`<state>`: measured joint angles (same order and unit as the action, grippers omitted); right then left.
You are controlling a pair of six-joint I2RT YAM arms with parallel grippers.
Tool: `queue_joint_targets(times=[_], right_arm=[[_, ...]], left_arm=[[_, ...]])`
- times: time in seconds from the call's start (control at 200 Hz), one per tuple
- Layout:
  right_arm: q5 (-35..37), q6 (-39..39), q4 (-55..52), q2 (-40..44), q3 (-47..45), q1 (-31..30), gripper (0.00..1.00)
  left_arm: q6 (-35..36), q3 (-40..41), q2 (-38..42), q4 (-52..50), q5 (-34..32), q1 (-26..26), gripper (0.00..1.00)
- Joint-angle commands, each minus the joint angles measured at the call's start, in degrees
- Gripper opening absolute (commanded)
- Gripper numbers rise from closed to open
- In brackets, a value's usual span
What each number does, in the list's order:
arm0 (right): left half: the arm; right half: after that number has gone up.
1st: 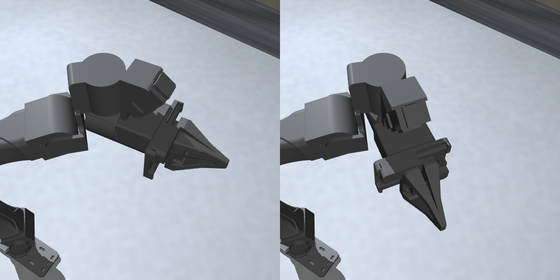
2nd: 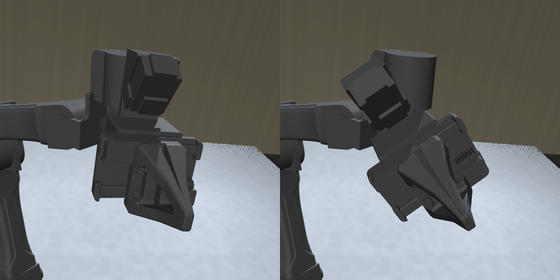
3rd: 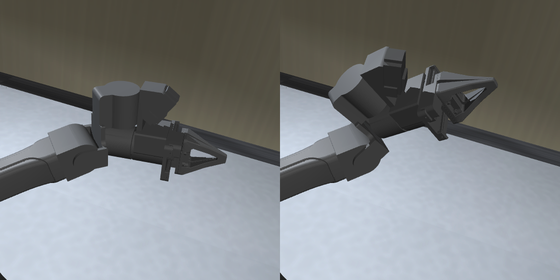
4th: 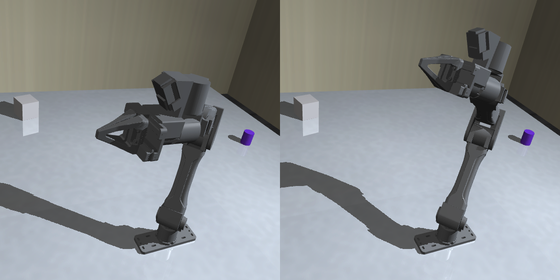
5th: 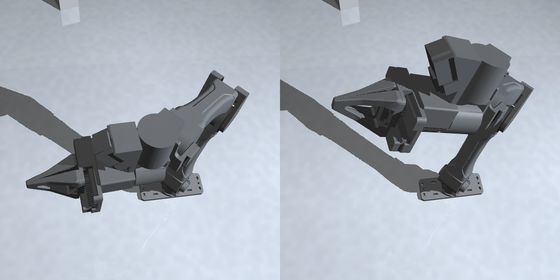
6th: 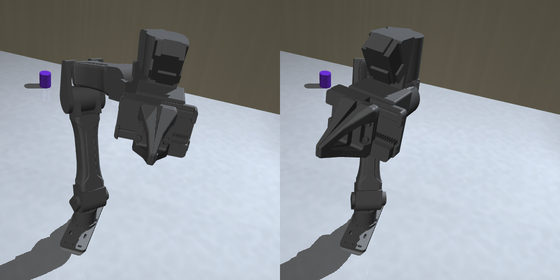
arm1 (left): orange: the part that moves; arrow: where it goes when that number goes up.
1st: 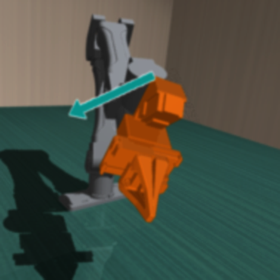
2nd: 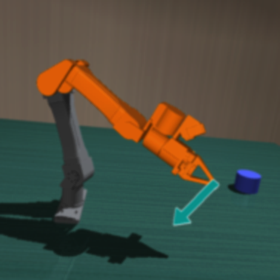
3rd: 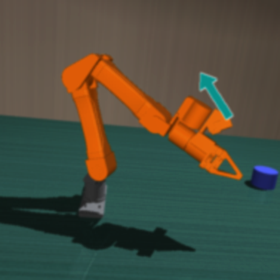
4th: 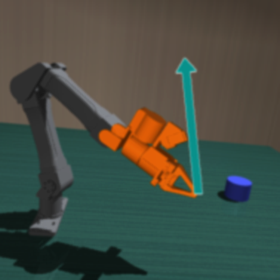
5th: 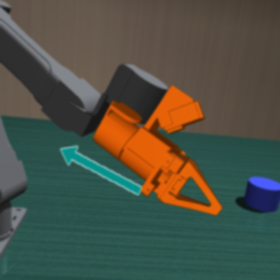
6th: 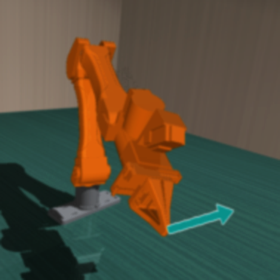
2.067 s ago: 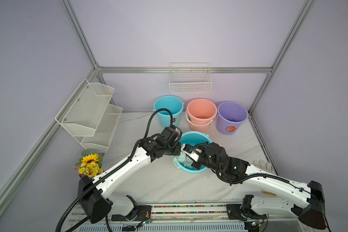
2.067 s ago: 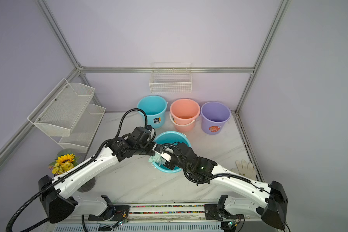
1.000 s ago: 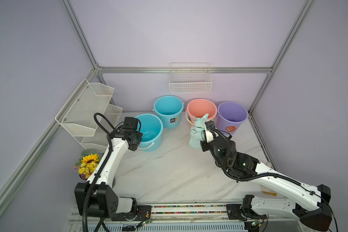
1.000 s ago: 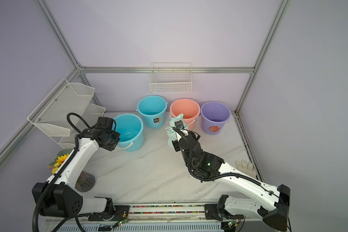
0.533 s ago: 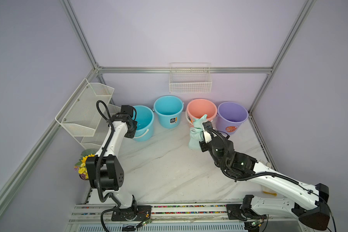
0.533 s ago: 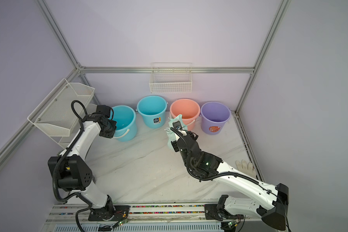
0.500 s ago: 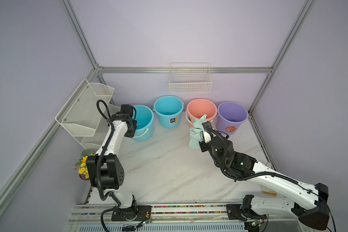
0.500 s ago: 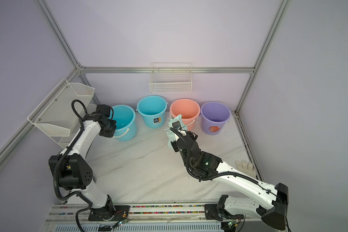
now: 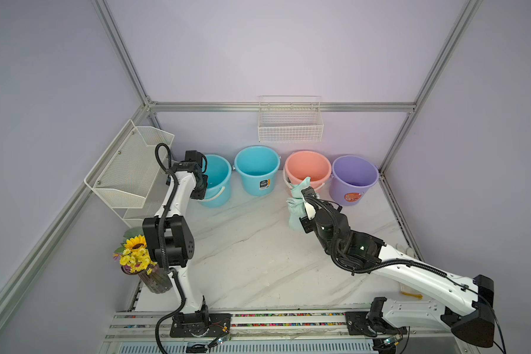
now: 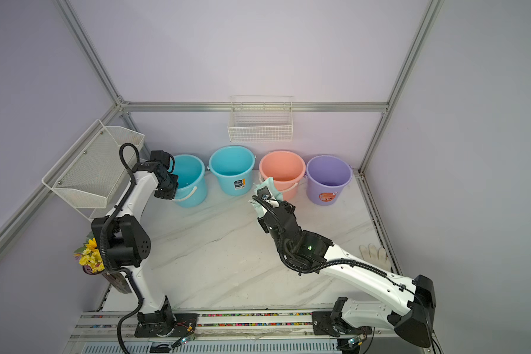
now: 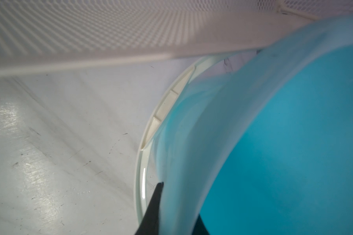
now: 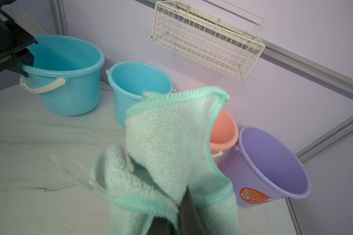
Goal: Wipe the inside of the bucket with a cloth
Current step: Place the bucket at the corner of the board.
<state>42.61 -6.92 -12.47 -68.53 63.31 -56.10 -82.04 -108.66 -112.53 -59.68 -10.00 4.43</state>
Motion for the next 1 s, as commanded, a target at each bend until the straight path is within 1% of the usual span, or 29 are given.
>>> queue_joint_targets(times=[0.0,0.11,0.165,0.255,0.335,0.44,0.54,0.62,0.82,0.995], right_arm=[[0.5,-0.5,0.4,0.1,0.9,0.0,0.0],[0.7,-0.6,0.4,0.1,1.2,0.0,0.0],[0.7,-0.9,0.4,0.2,1.3,0.0,0.0],[0.8,-1.1,0.4,0.2,1.6,0.0,0.0],[0.8,-1.2,0.4,0.3,1.6,0.0,0.0],[0.7,-1.2,0.4,0.7,1.7,0.0,0.0],[0.8,-1.1,0.4,1.3,1.6,0.0,0.0],[0.9,-0.8,0.2,1.9,1.5,0.0,0.0],[1.0,0.1,-1.0,3.5,1.1,0.0,0.0],[1.4,0.8,-1.4,4.9,0.8,0.0,0.0]], left_arm=[[-2.8,-2.9,0.5,-1.3,0.4,0.9,0.17],[-3.1,-3.5,0.4,-1.7,1.5,0.9,0.25],[-3.7,-3.6,0.7,-2.0,1.6,0.9,0.26],[-4.7,-3.3,1.4,-2.6,2.0,1.0,0.33],[-5.6,-3.2,2.4,-2.6,2.9,1.0,0.37],[-6.3,-3.8,3.6,-2.5,4.2,1.0,0.48],[-6.5,-4.6,4.6,-2.4,5.8,1.1,0.55],[-6.2,-4.7,5.2,-1.4,7.5,0.9,0.58],[-6.6,-2.4,5.1,-1.0,8.2,0.8,0.58],[-7.5,0.7,3.2,-0.4,11.6,0.8,0.63]])
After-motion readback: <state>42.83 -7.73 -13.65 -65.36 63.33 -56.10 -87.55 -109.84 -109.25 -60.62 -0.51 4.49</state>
